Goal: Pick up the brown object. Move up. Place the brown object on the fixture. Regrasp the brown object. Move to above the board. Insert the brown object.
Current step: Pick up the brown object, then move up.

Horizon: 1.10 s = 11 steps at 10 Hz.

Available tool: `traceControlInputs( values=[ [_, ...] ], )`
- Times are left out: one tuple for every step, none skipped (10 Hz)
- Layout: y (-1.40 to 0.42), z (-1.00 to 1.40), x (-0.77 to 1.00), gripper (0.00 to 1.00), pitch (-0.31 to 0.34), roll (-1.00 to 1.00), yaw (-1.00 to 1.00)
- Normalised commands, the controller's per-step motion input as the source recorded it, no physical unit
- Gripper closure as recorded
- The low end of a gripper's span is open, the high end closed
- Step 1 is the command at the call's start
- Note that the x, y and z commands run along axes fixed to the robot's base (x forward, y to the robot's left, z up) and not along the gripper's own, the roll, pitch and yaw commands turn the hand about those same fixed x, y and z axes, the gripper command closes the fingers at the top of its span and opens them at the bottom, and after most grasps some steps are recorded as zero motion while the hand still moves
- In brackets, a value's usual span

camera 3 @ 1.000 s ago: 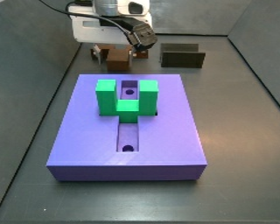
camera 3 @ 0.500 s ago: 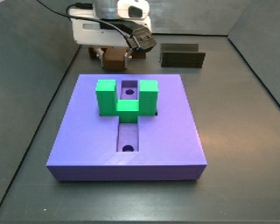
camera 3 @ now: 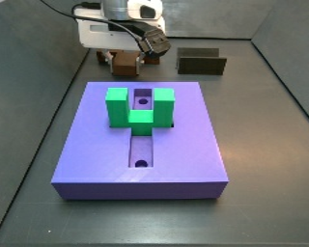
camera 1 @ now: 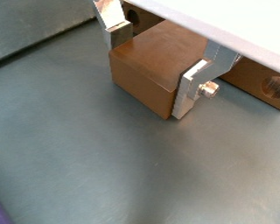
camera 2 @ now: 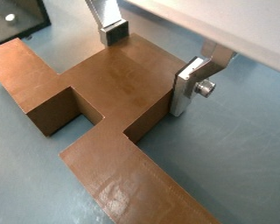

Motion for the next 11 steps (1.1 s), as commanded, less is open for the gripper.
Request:
traceControlInputs(
  values=[
    [0.0, 0.0, 0.0, 1.0, 0.0, 0.0, 0.0],
    [0.0, 0.0, 0.0, 1.0, 0.0, 0.0, 0.0],
    [0.0, 0.0, 0.0, 1.0, 0.0, 0.0, 0.0],
    [0.0, 0.0, 0.0, 1.0, 0.0, 0.0, 0.0],
    [0.0, 0.0, 0.0, 1.0, 0.0, 0.0, 0.0],
    [0.0, 0.0, 0.0, 1.0, 0.0, 0.0, 0.0],
    [0.0, 0.0, 0.0, 1.0, 0.0, 0.0, 0.0],
    [0.0, 0.0, 0.0, 1.0, 0.0, 0.0, 0.0],
    [0.0, 0.0, 0.0, 1.0, 0.0, 0.0, 0.0],
    [0.0, 0.0, 0.0, 1.0, 0.0, 0.0, 0.0],
    [0.0, 0.83, 0.0, 1.0, 0.0, 0.0, 0.0]
  ],
)
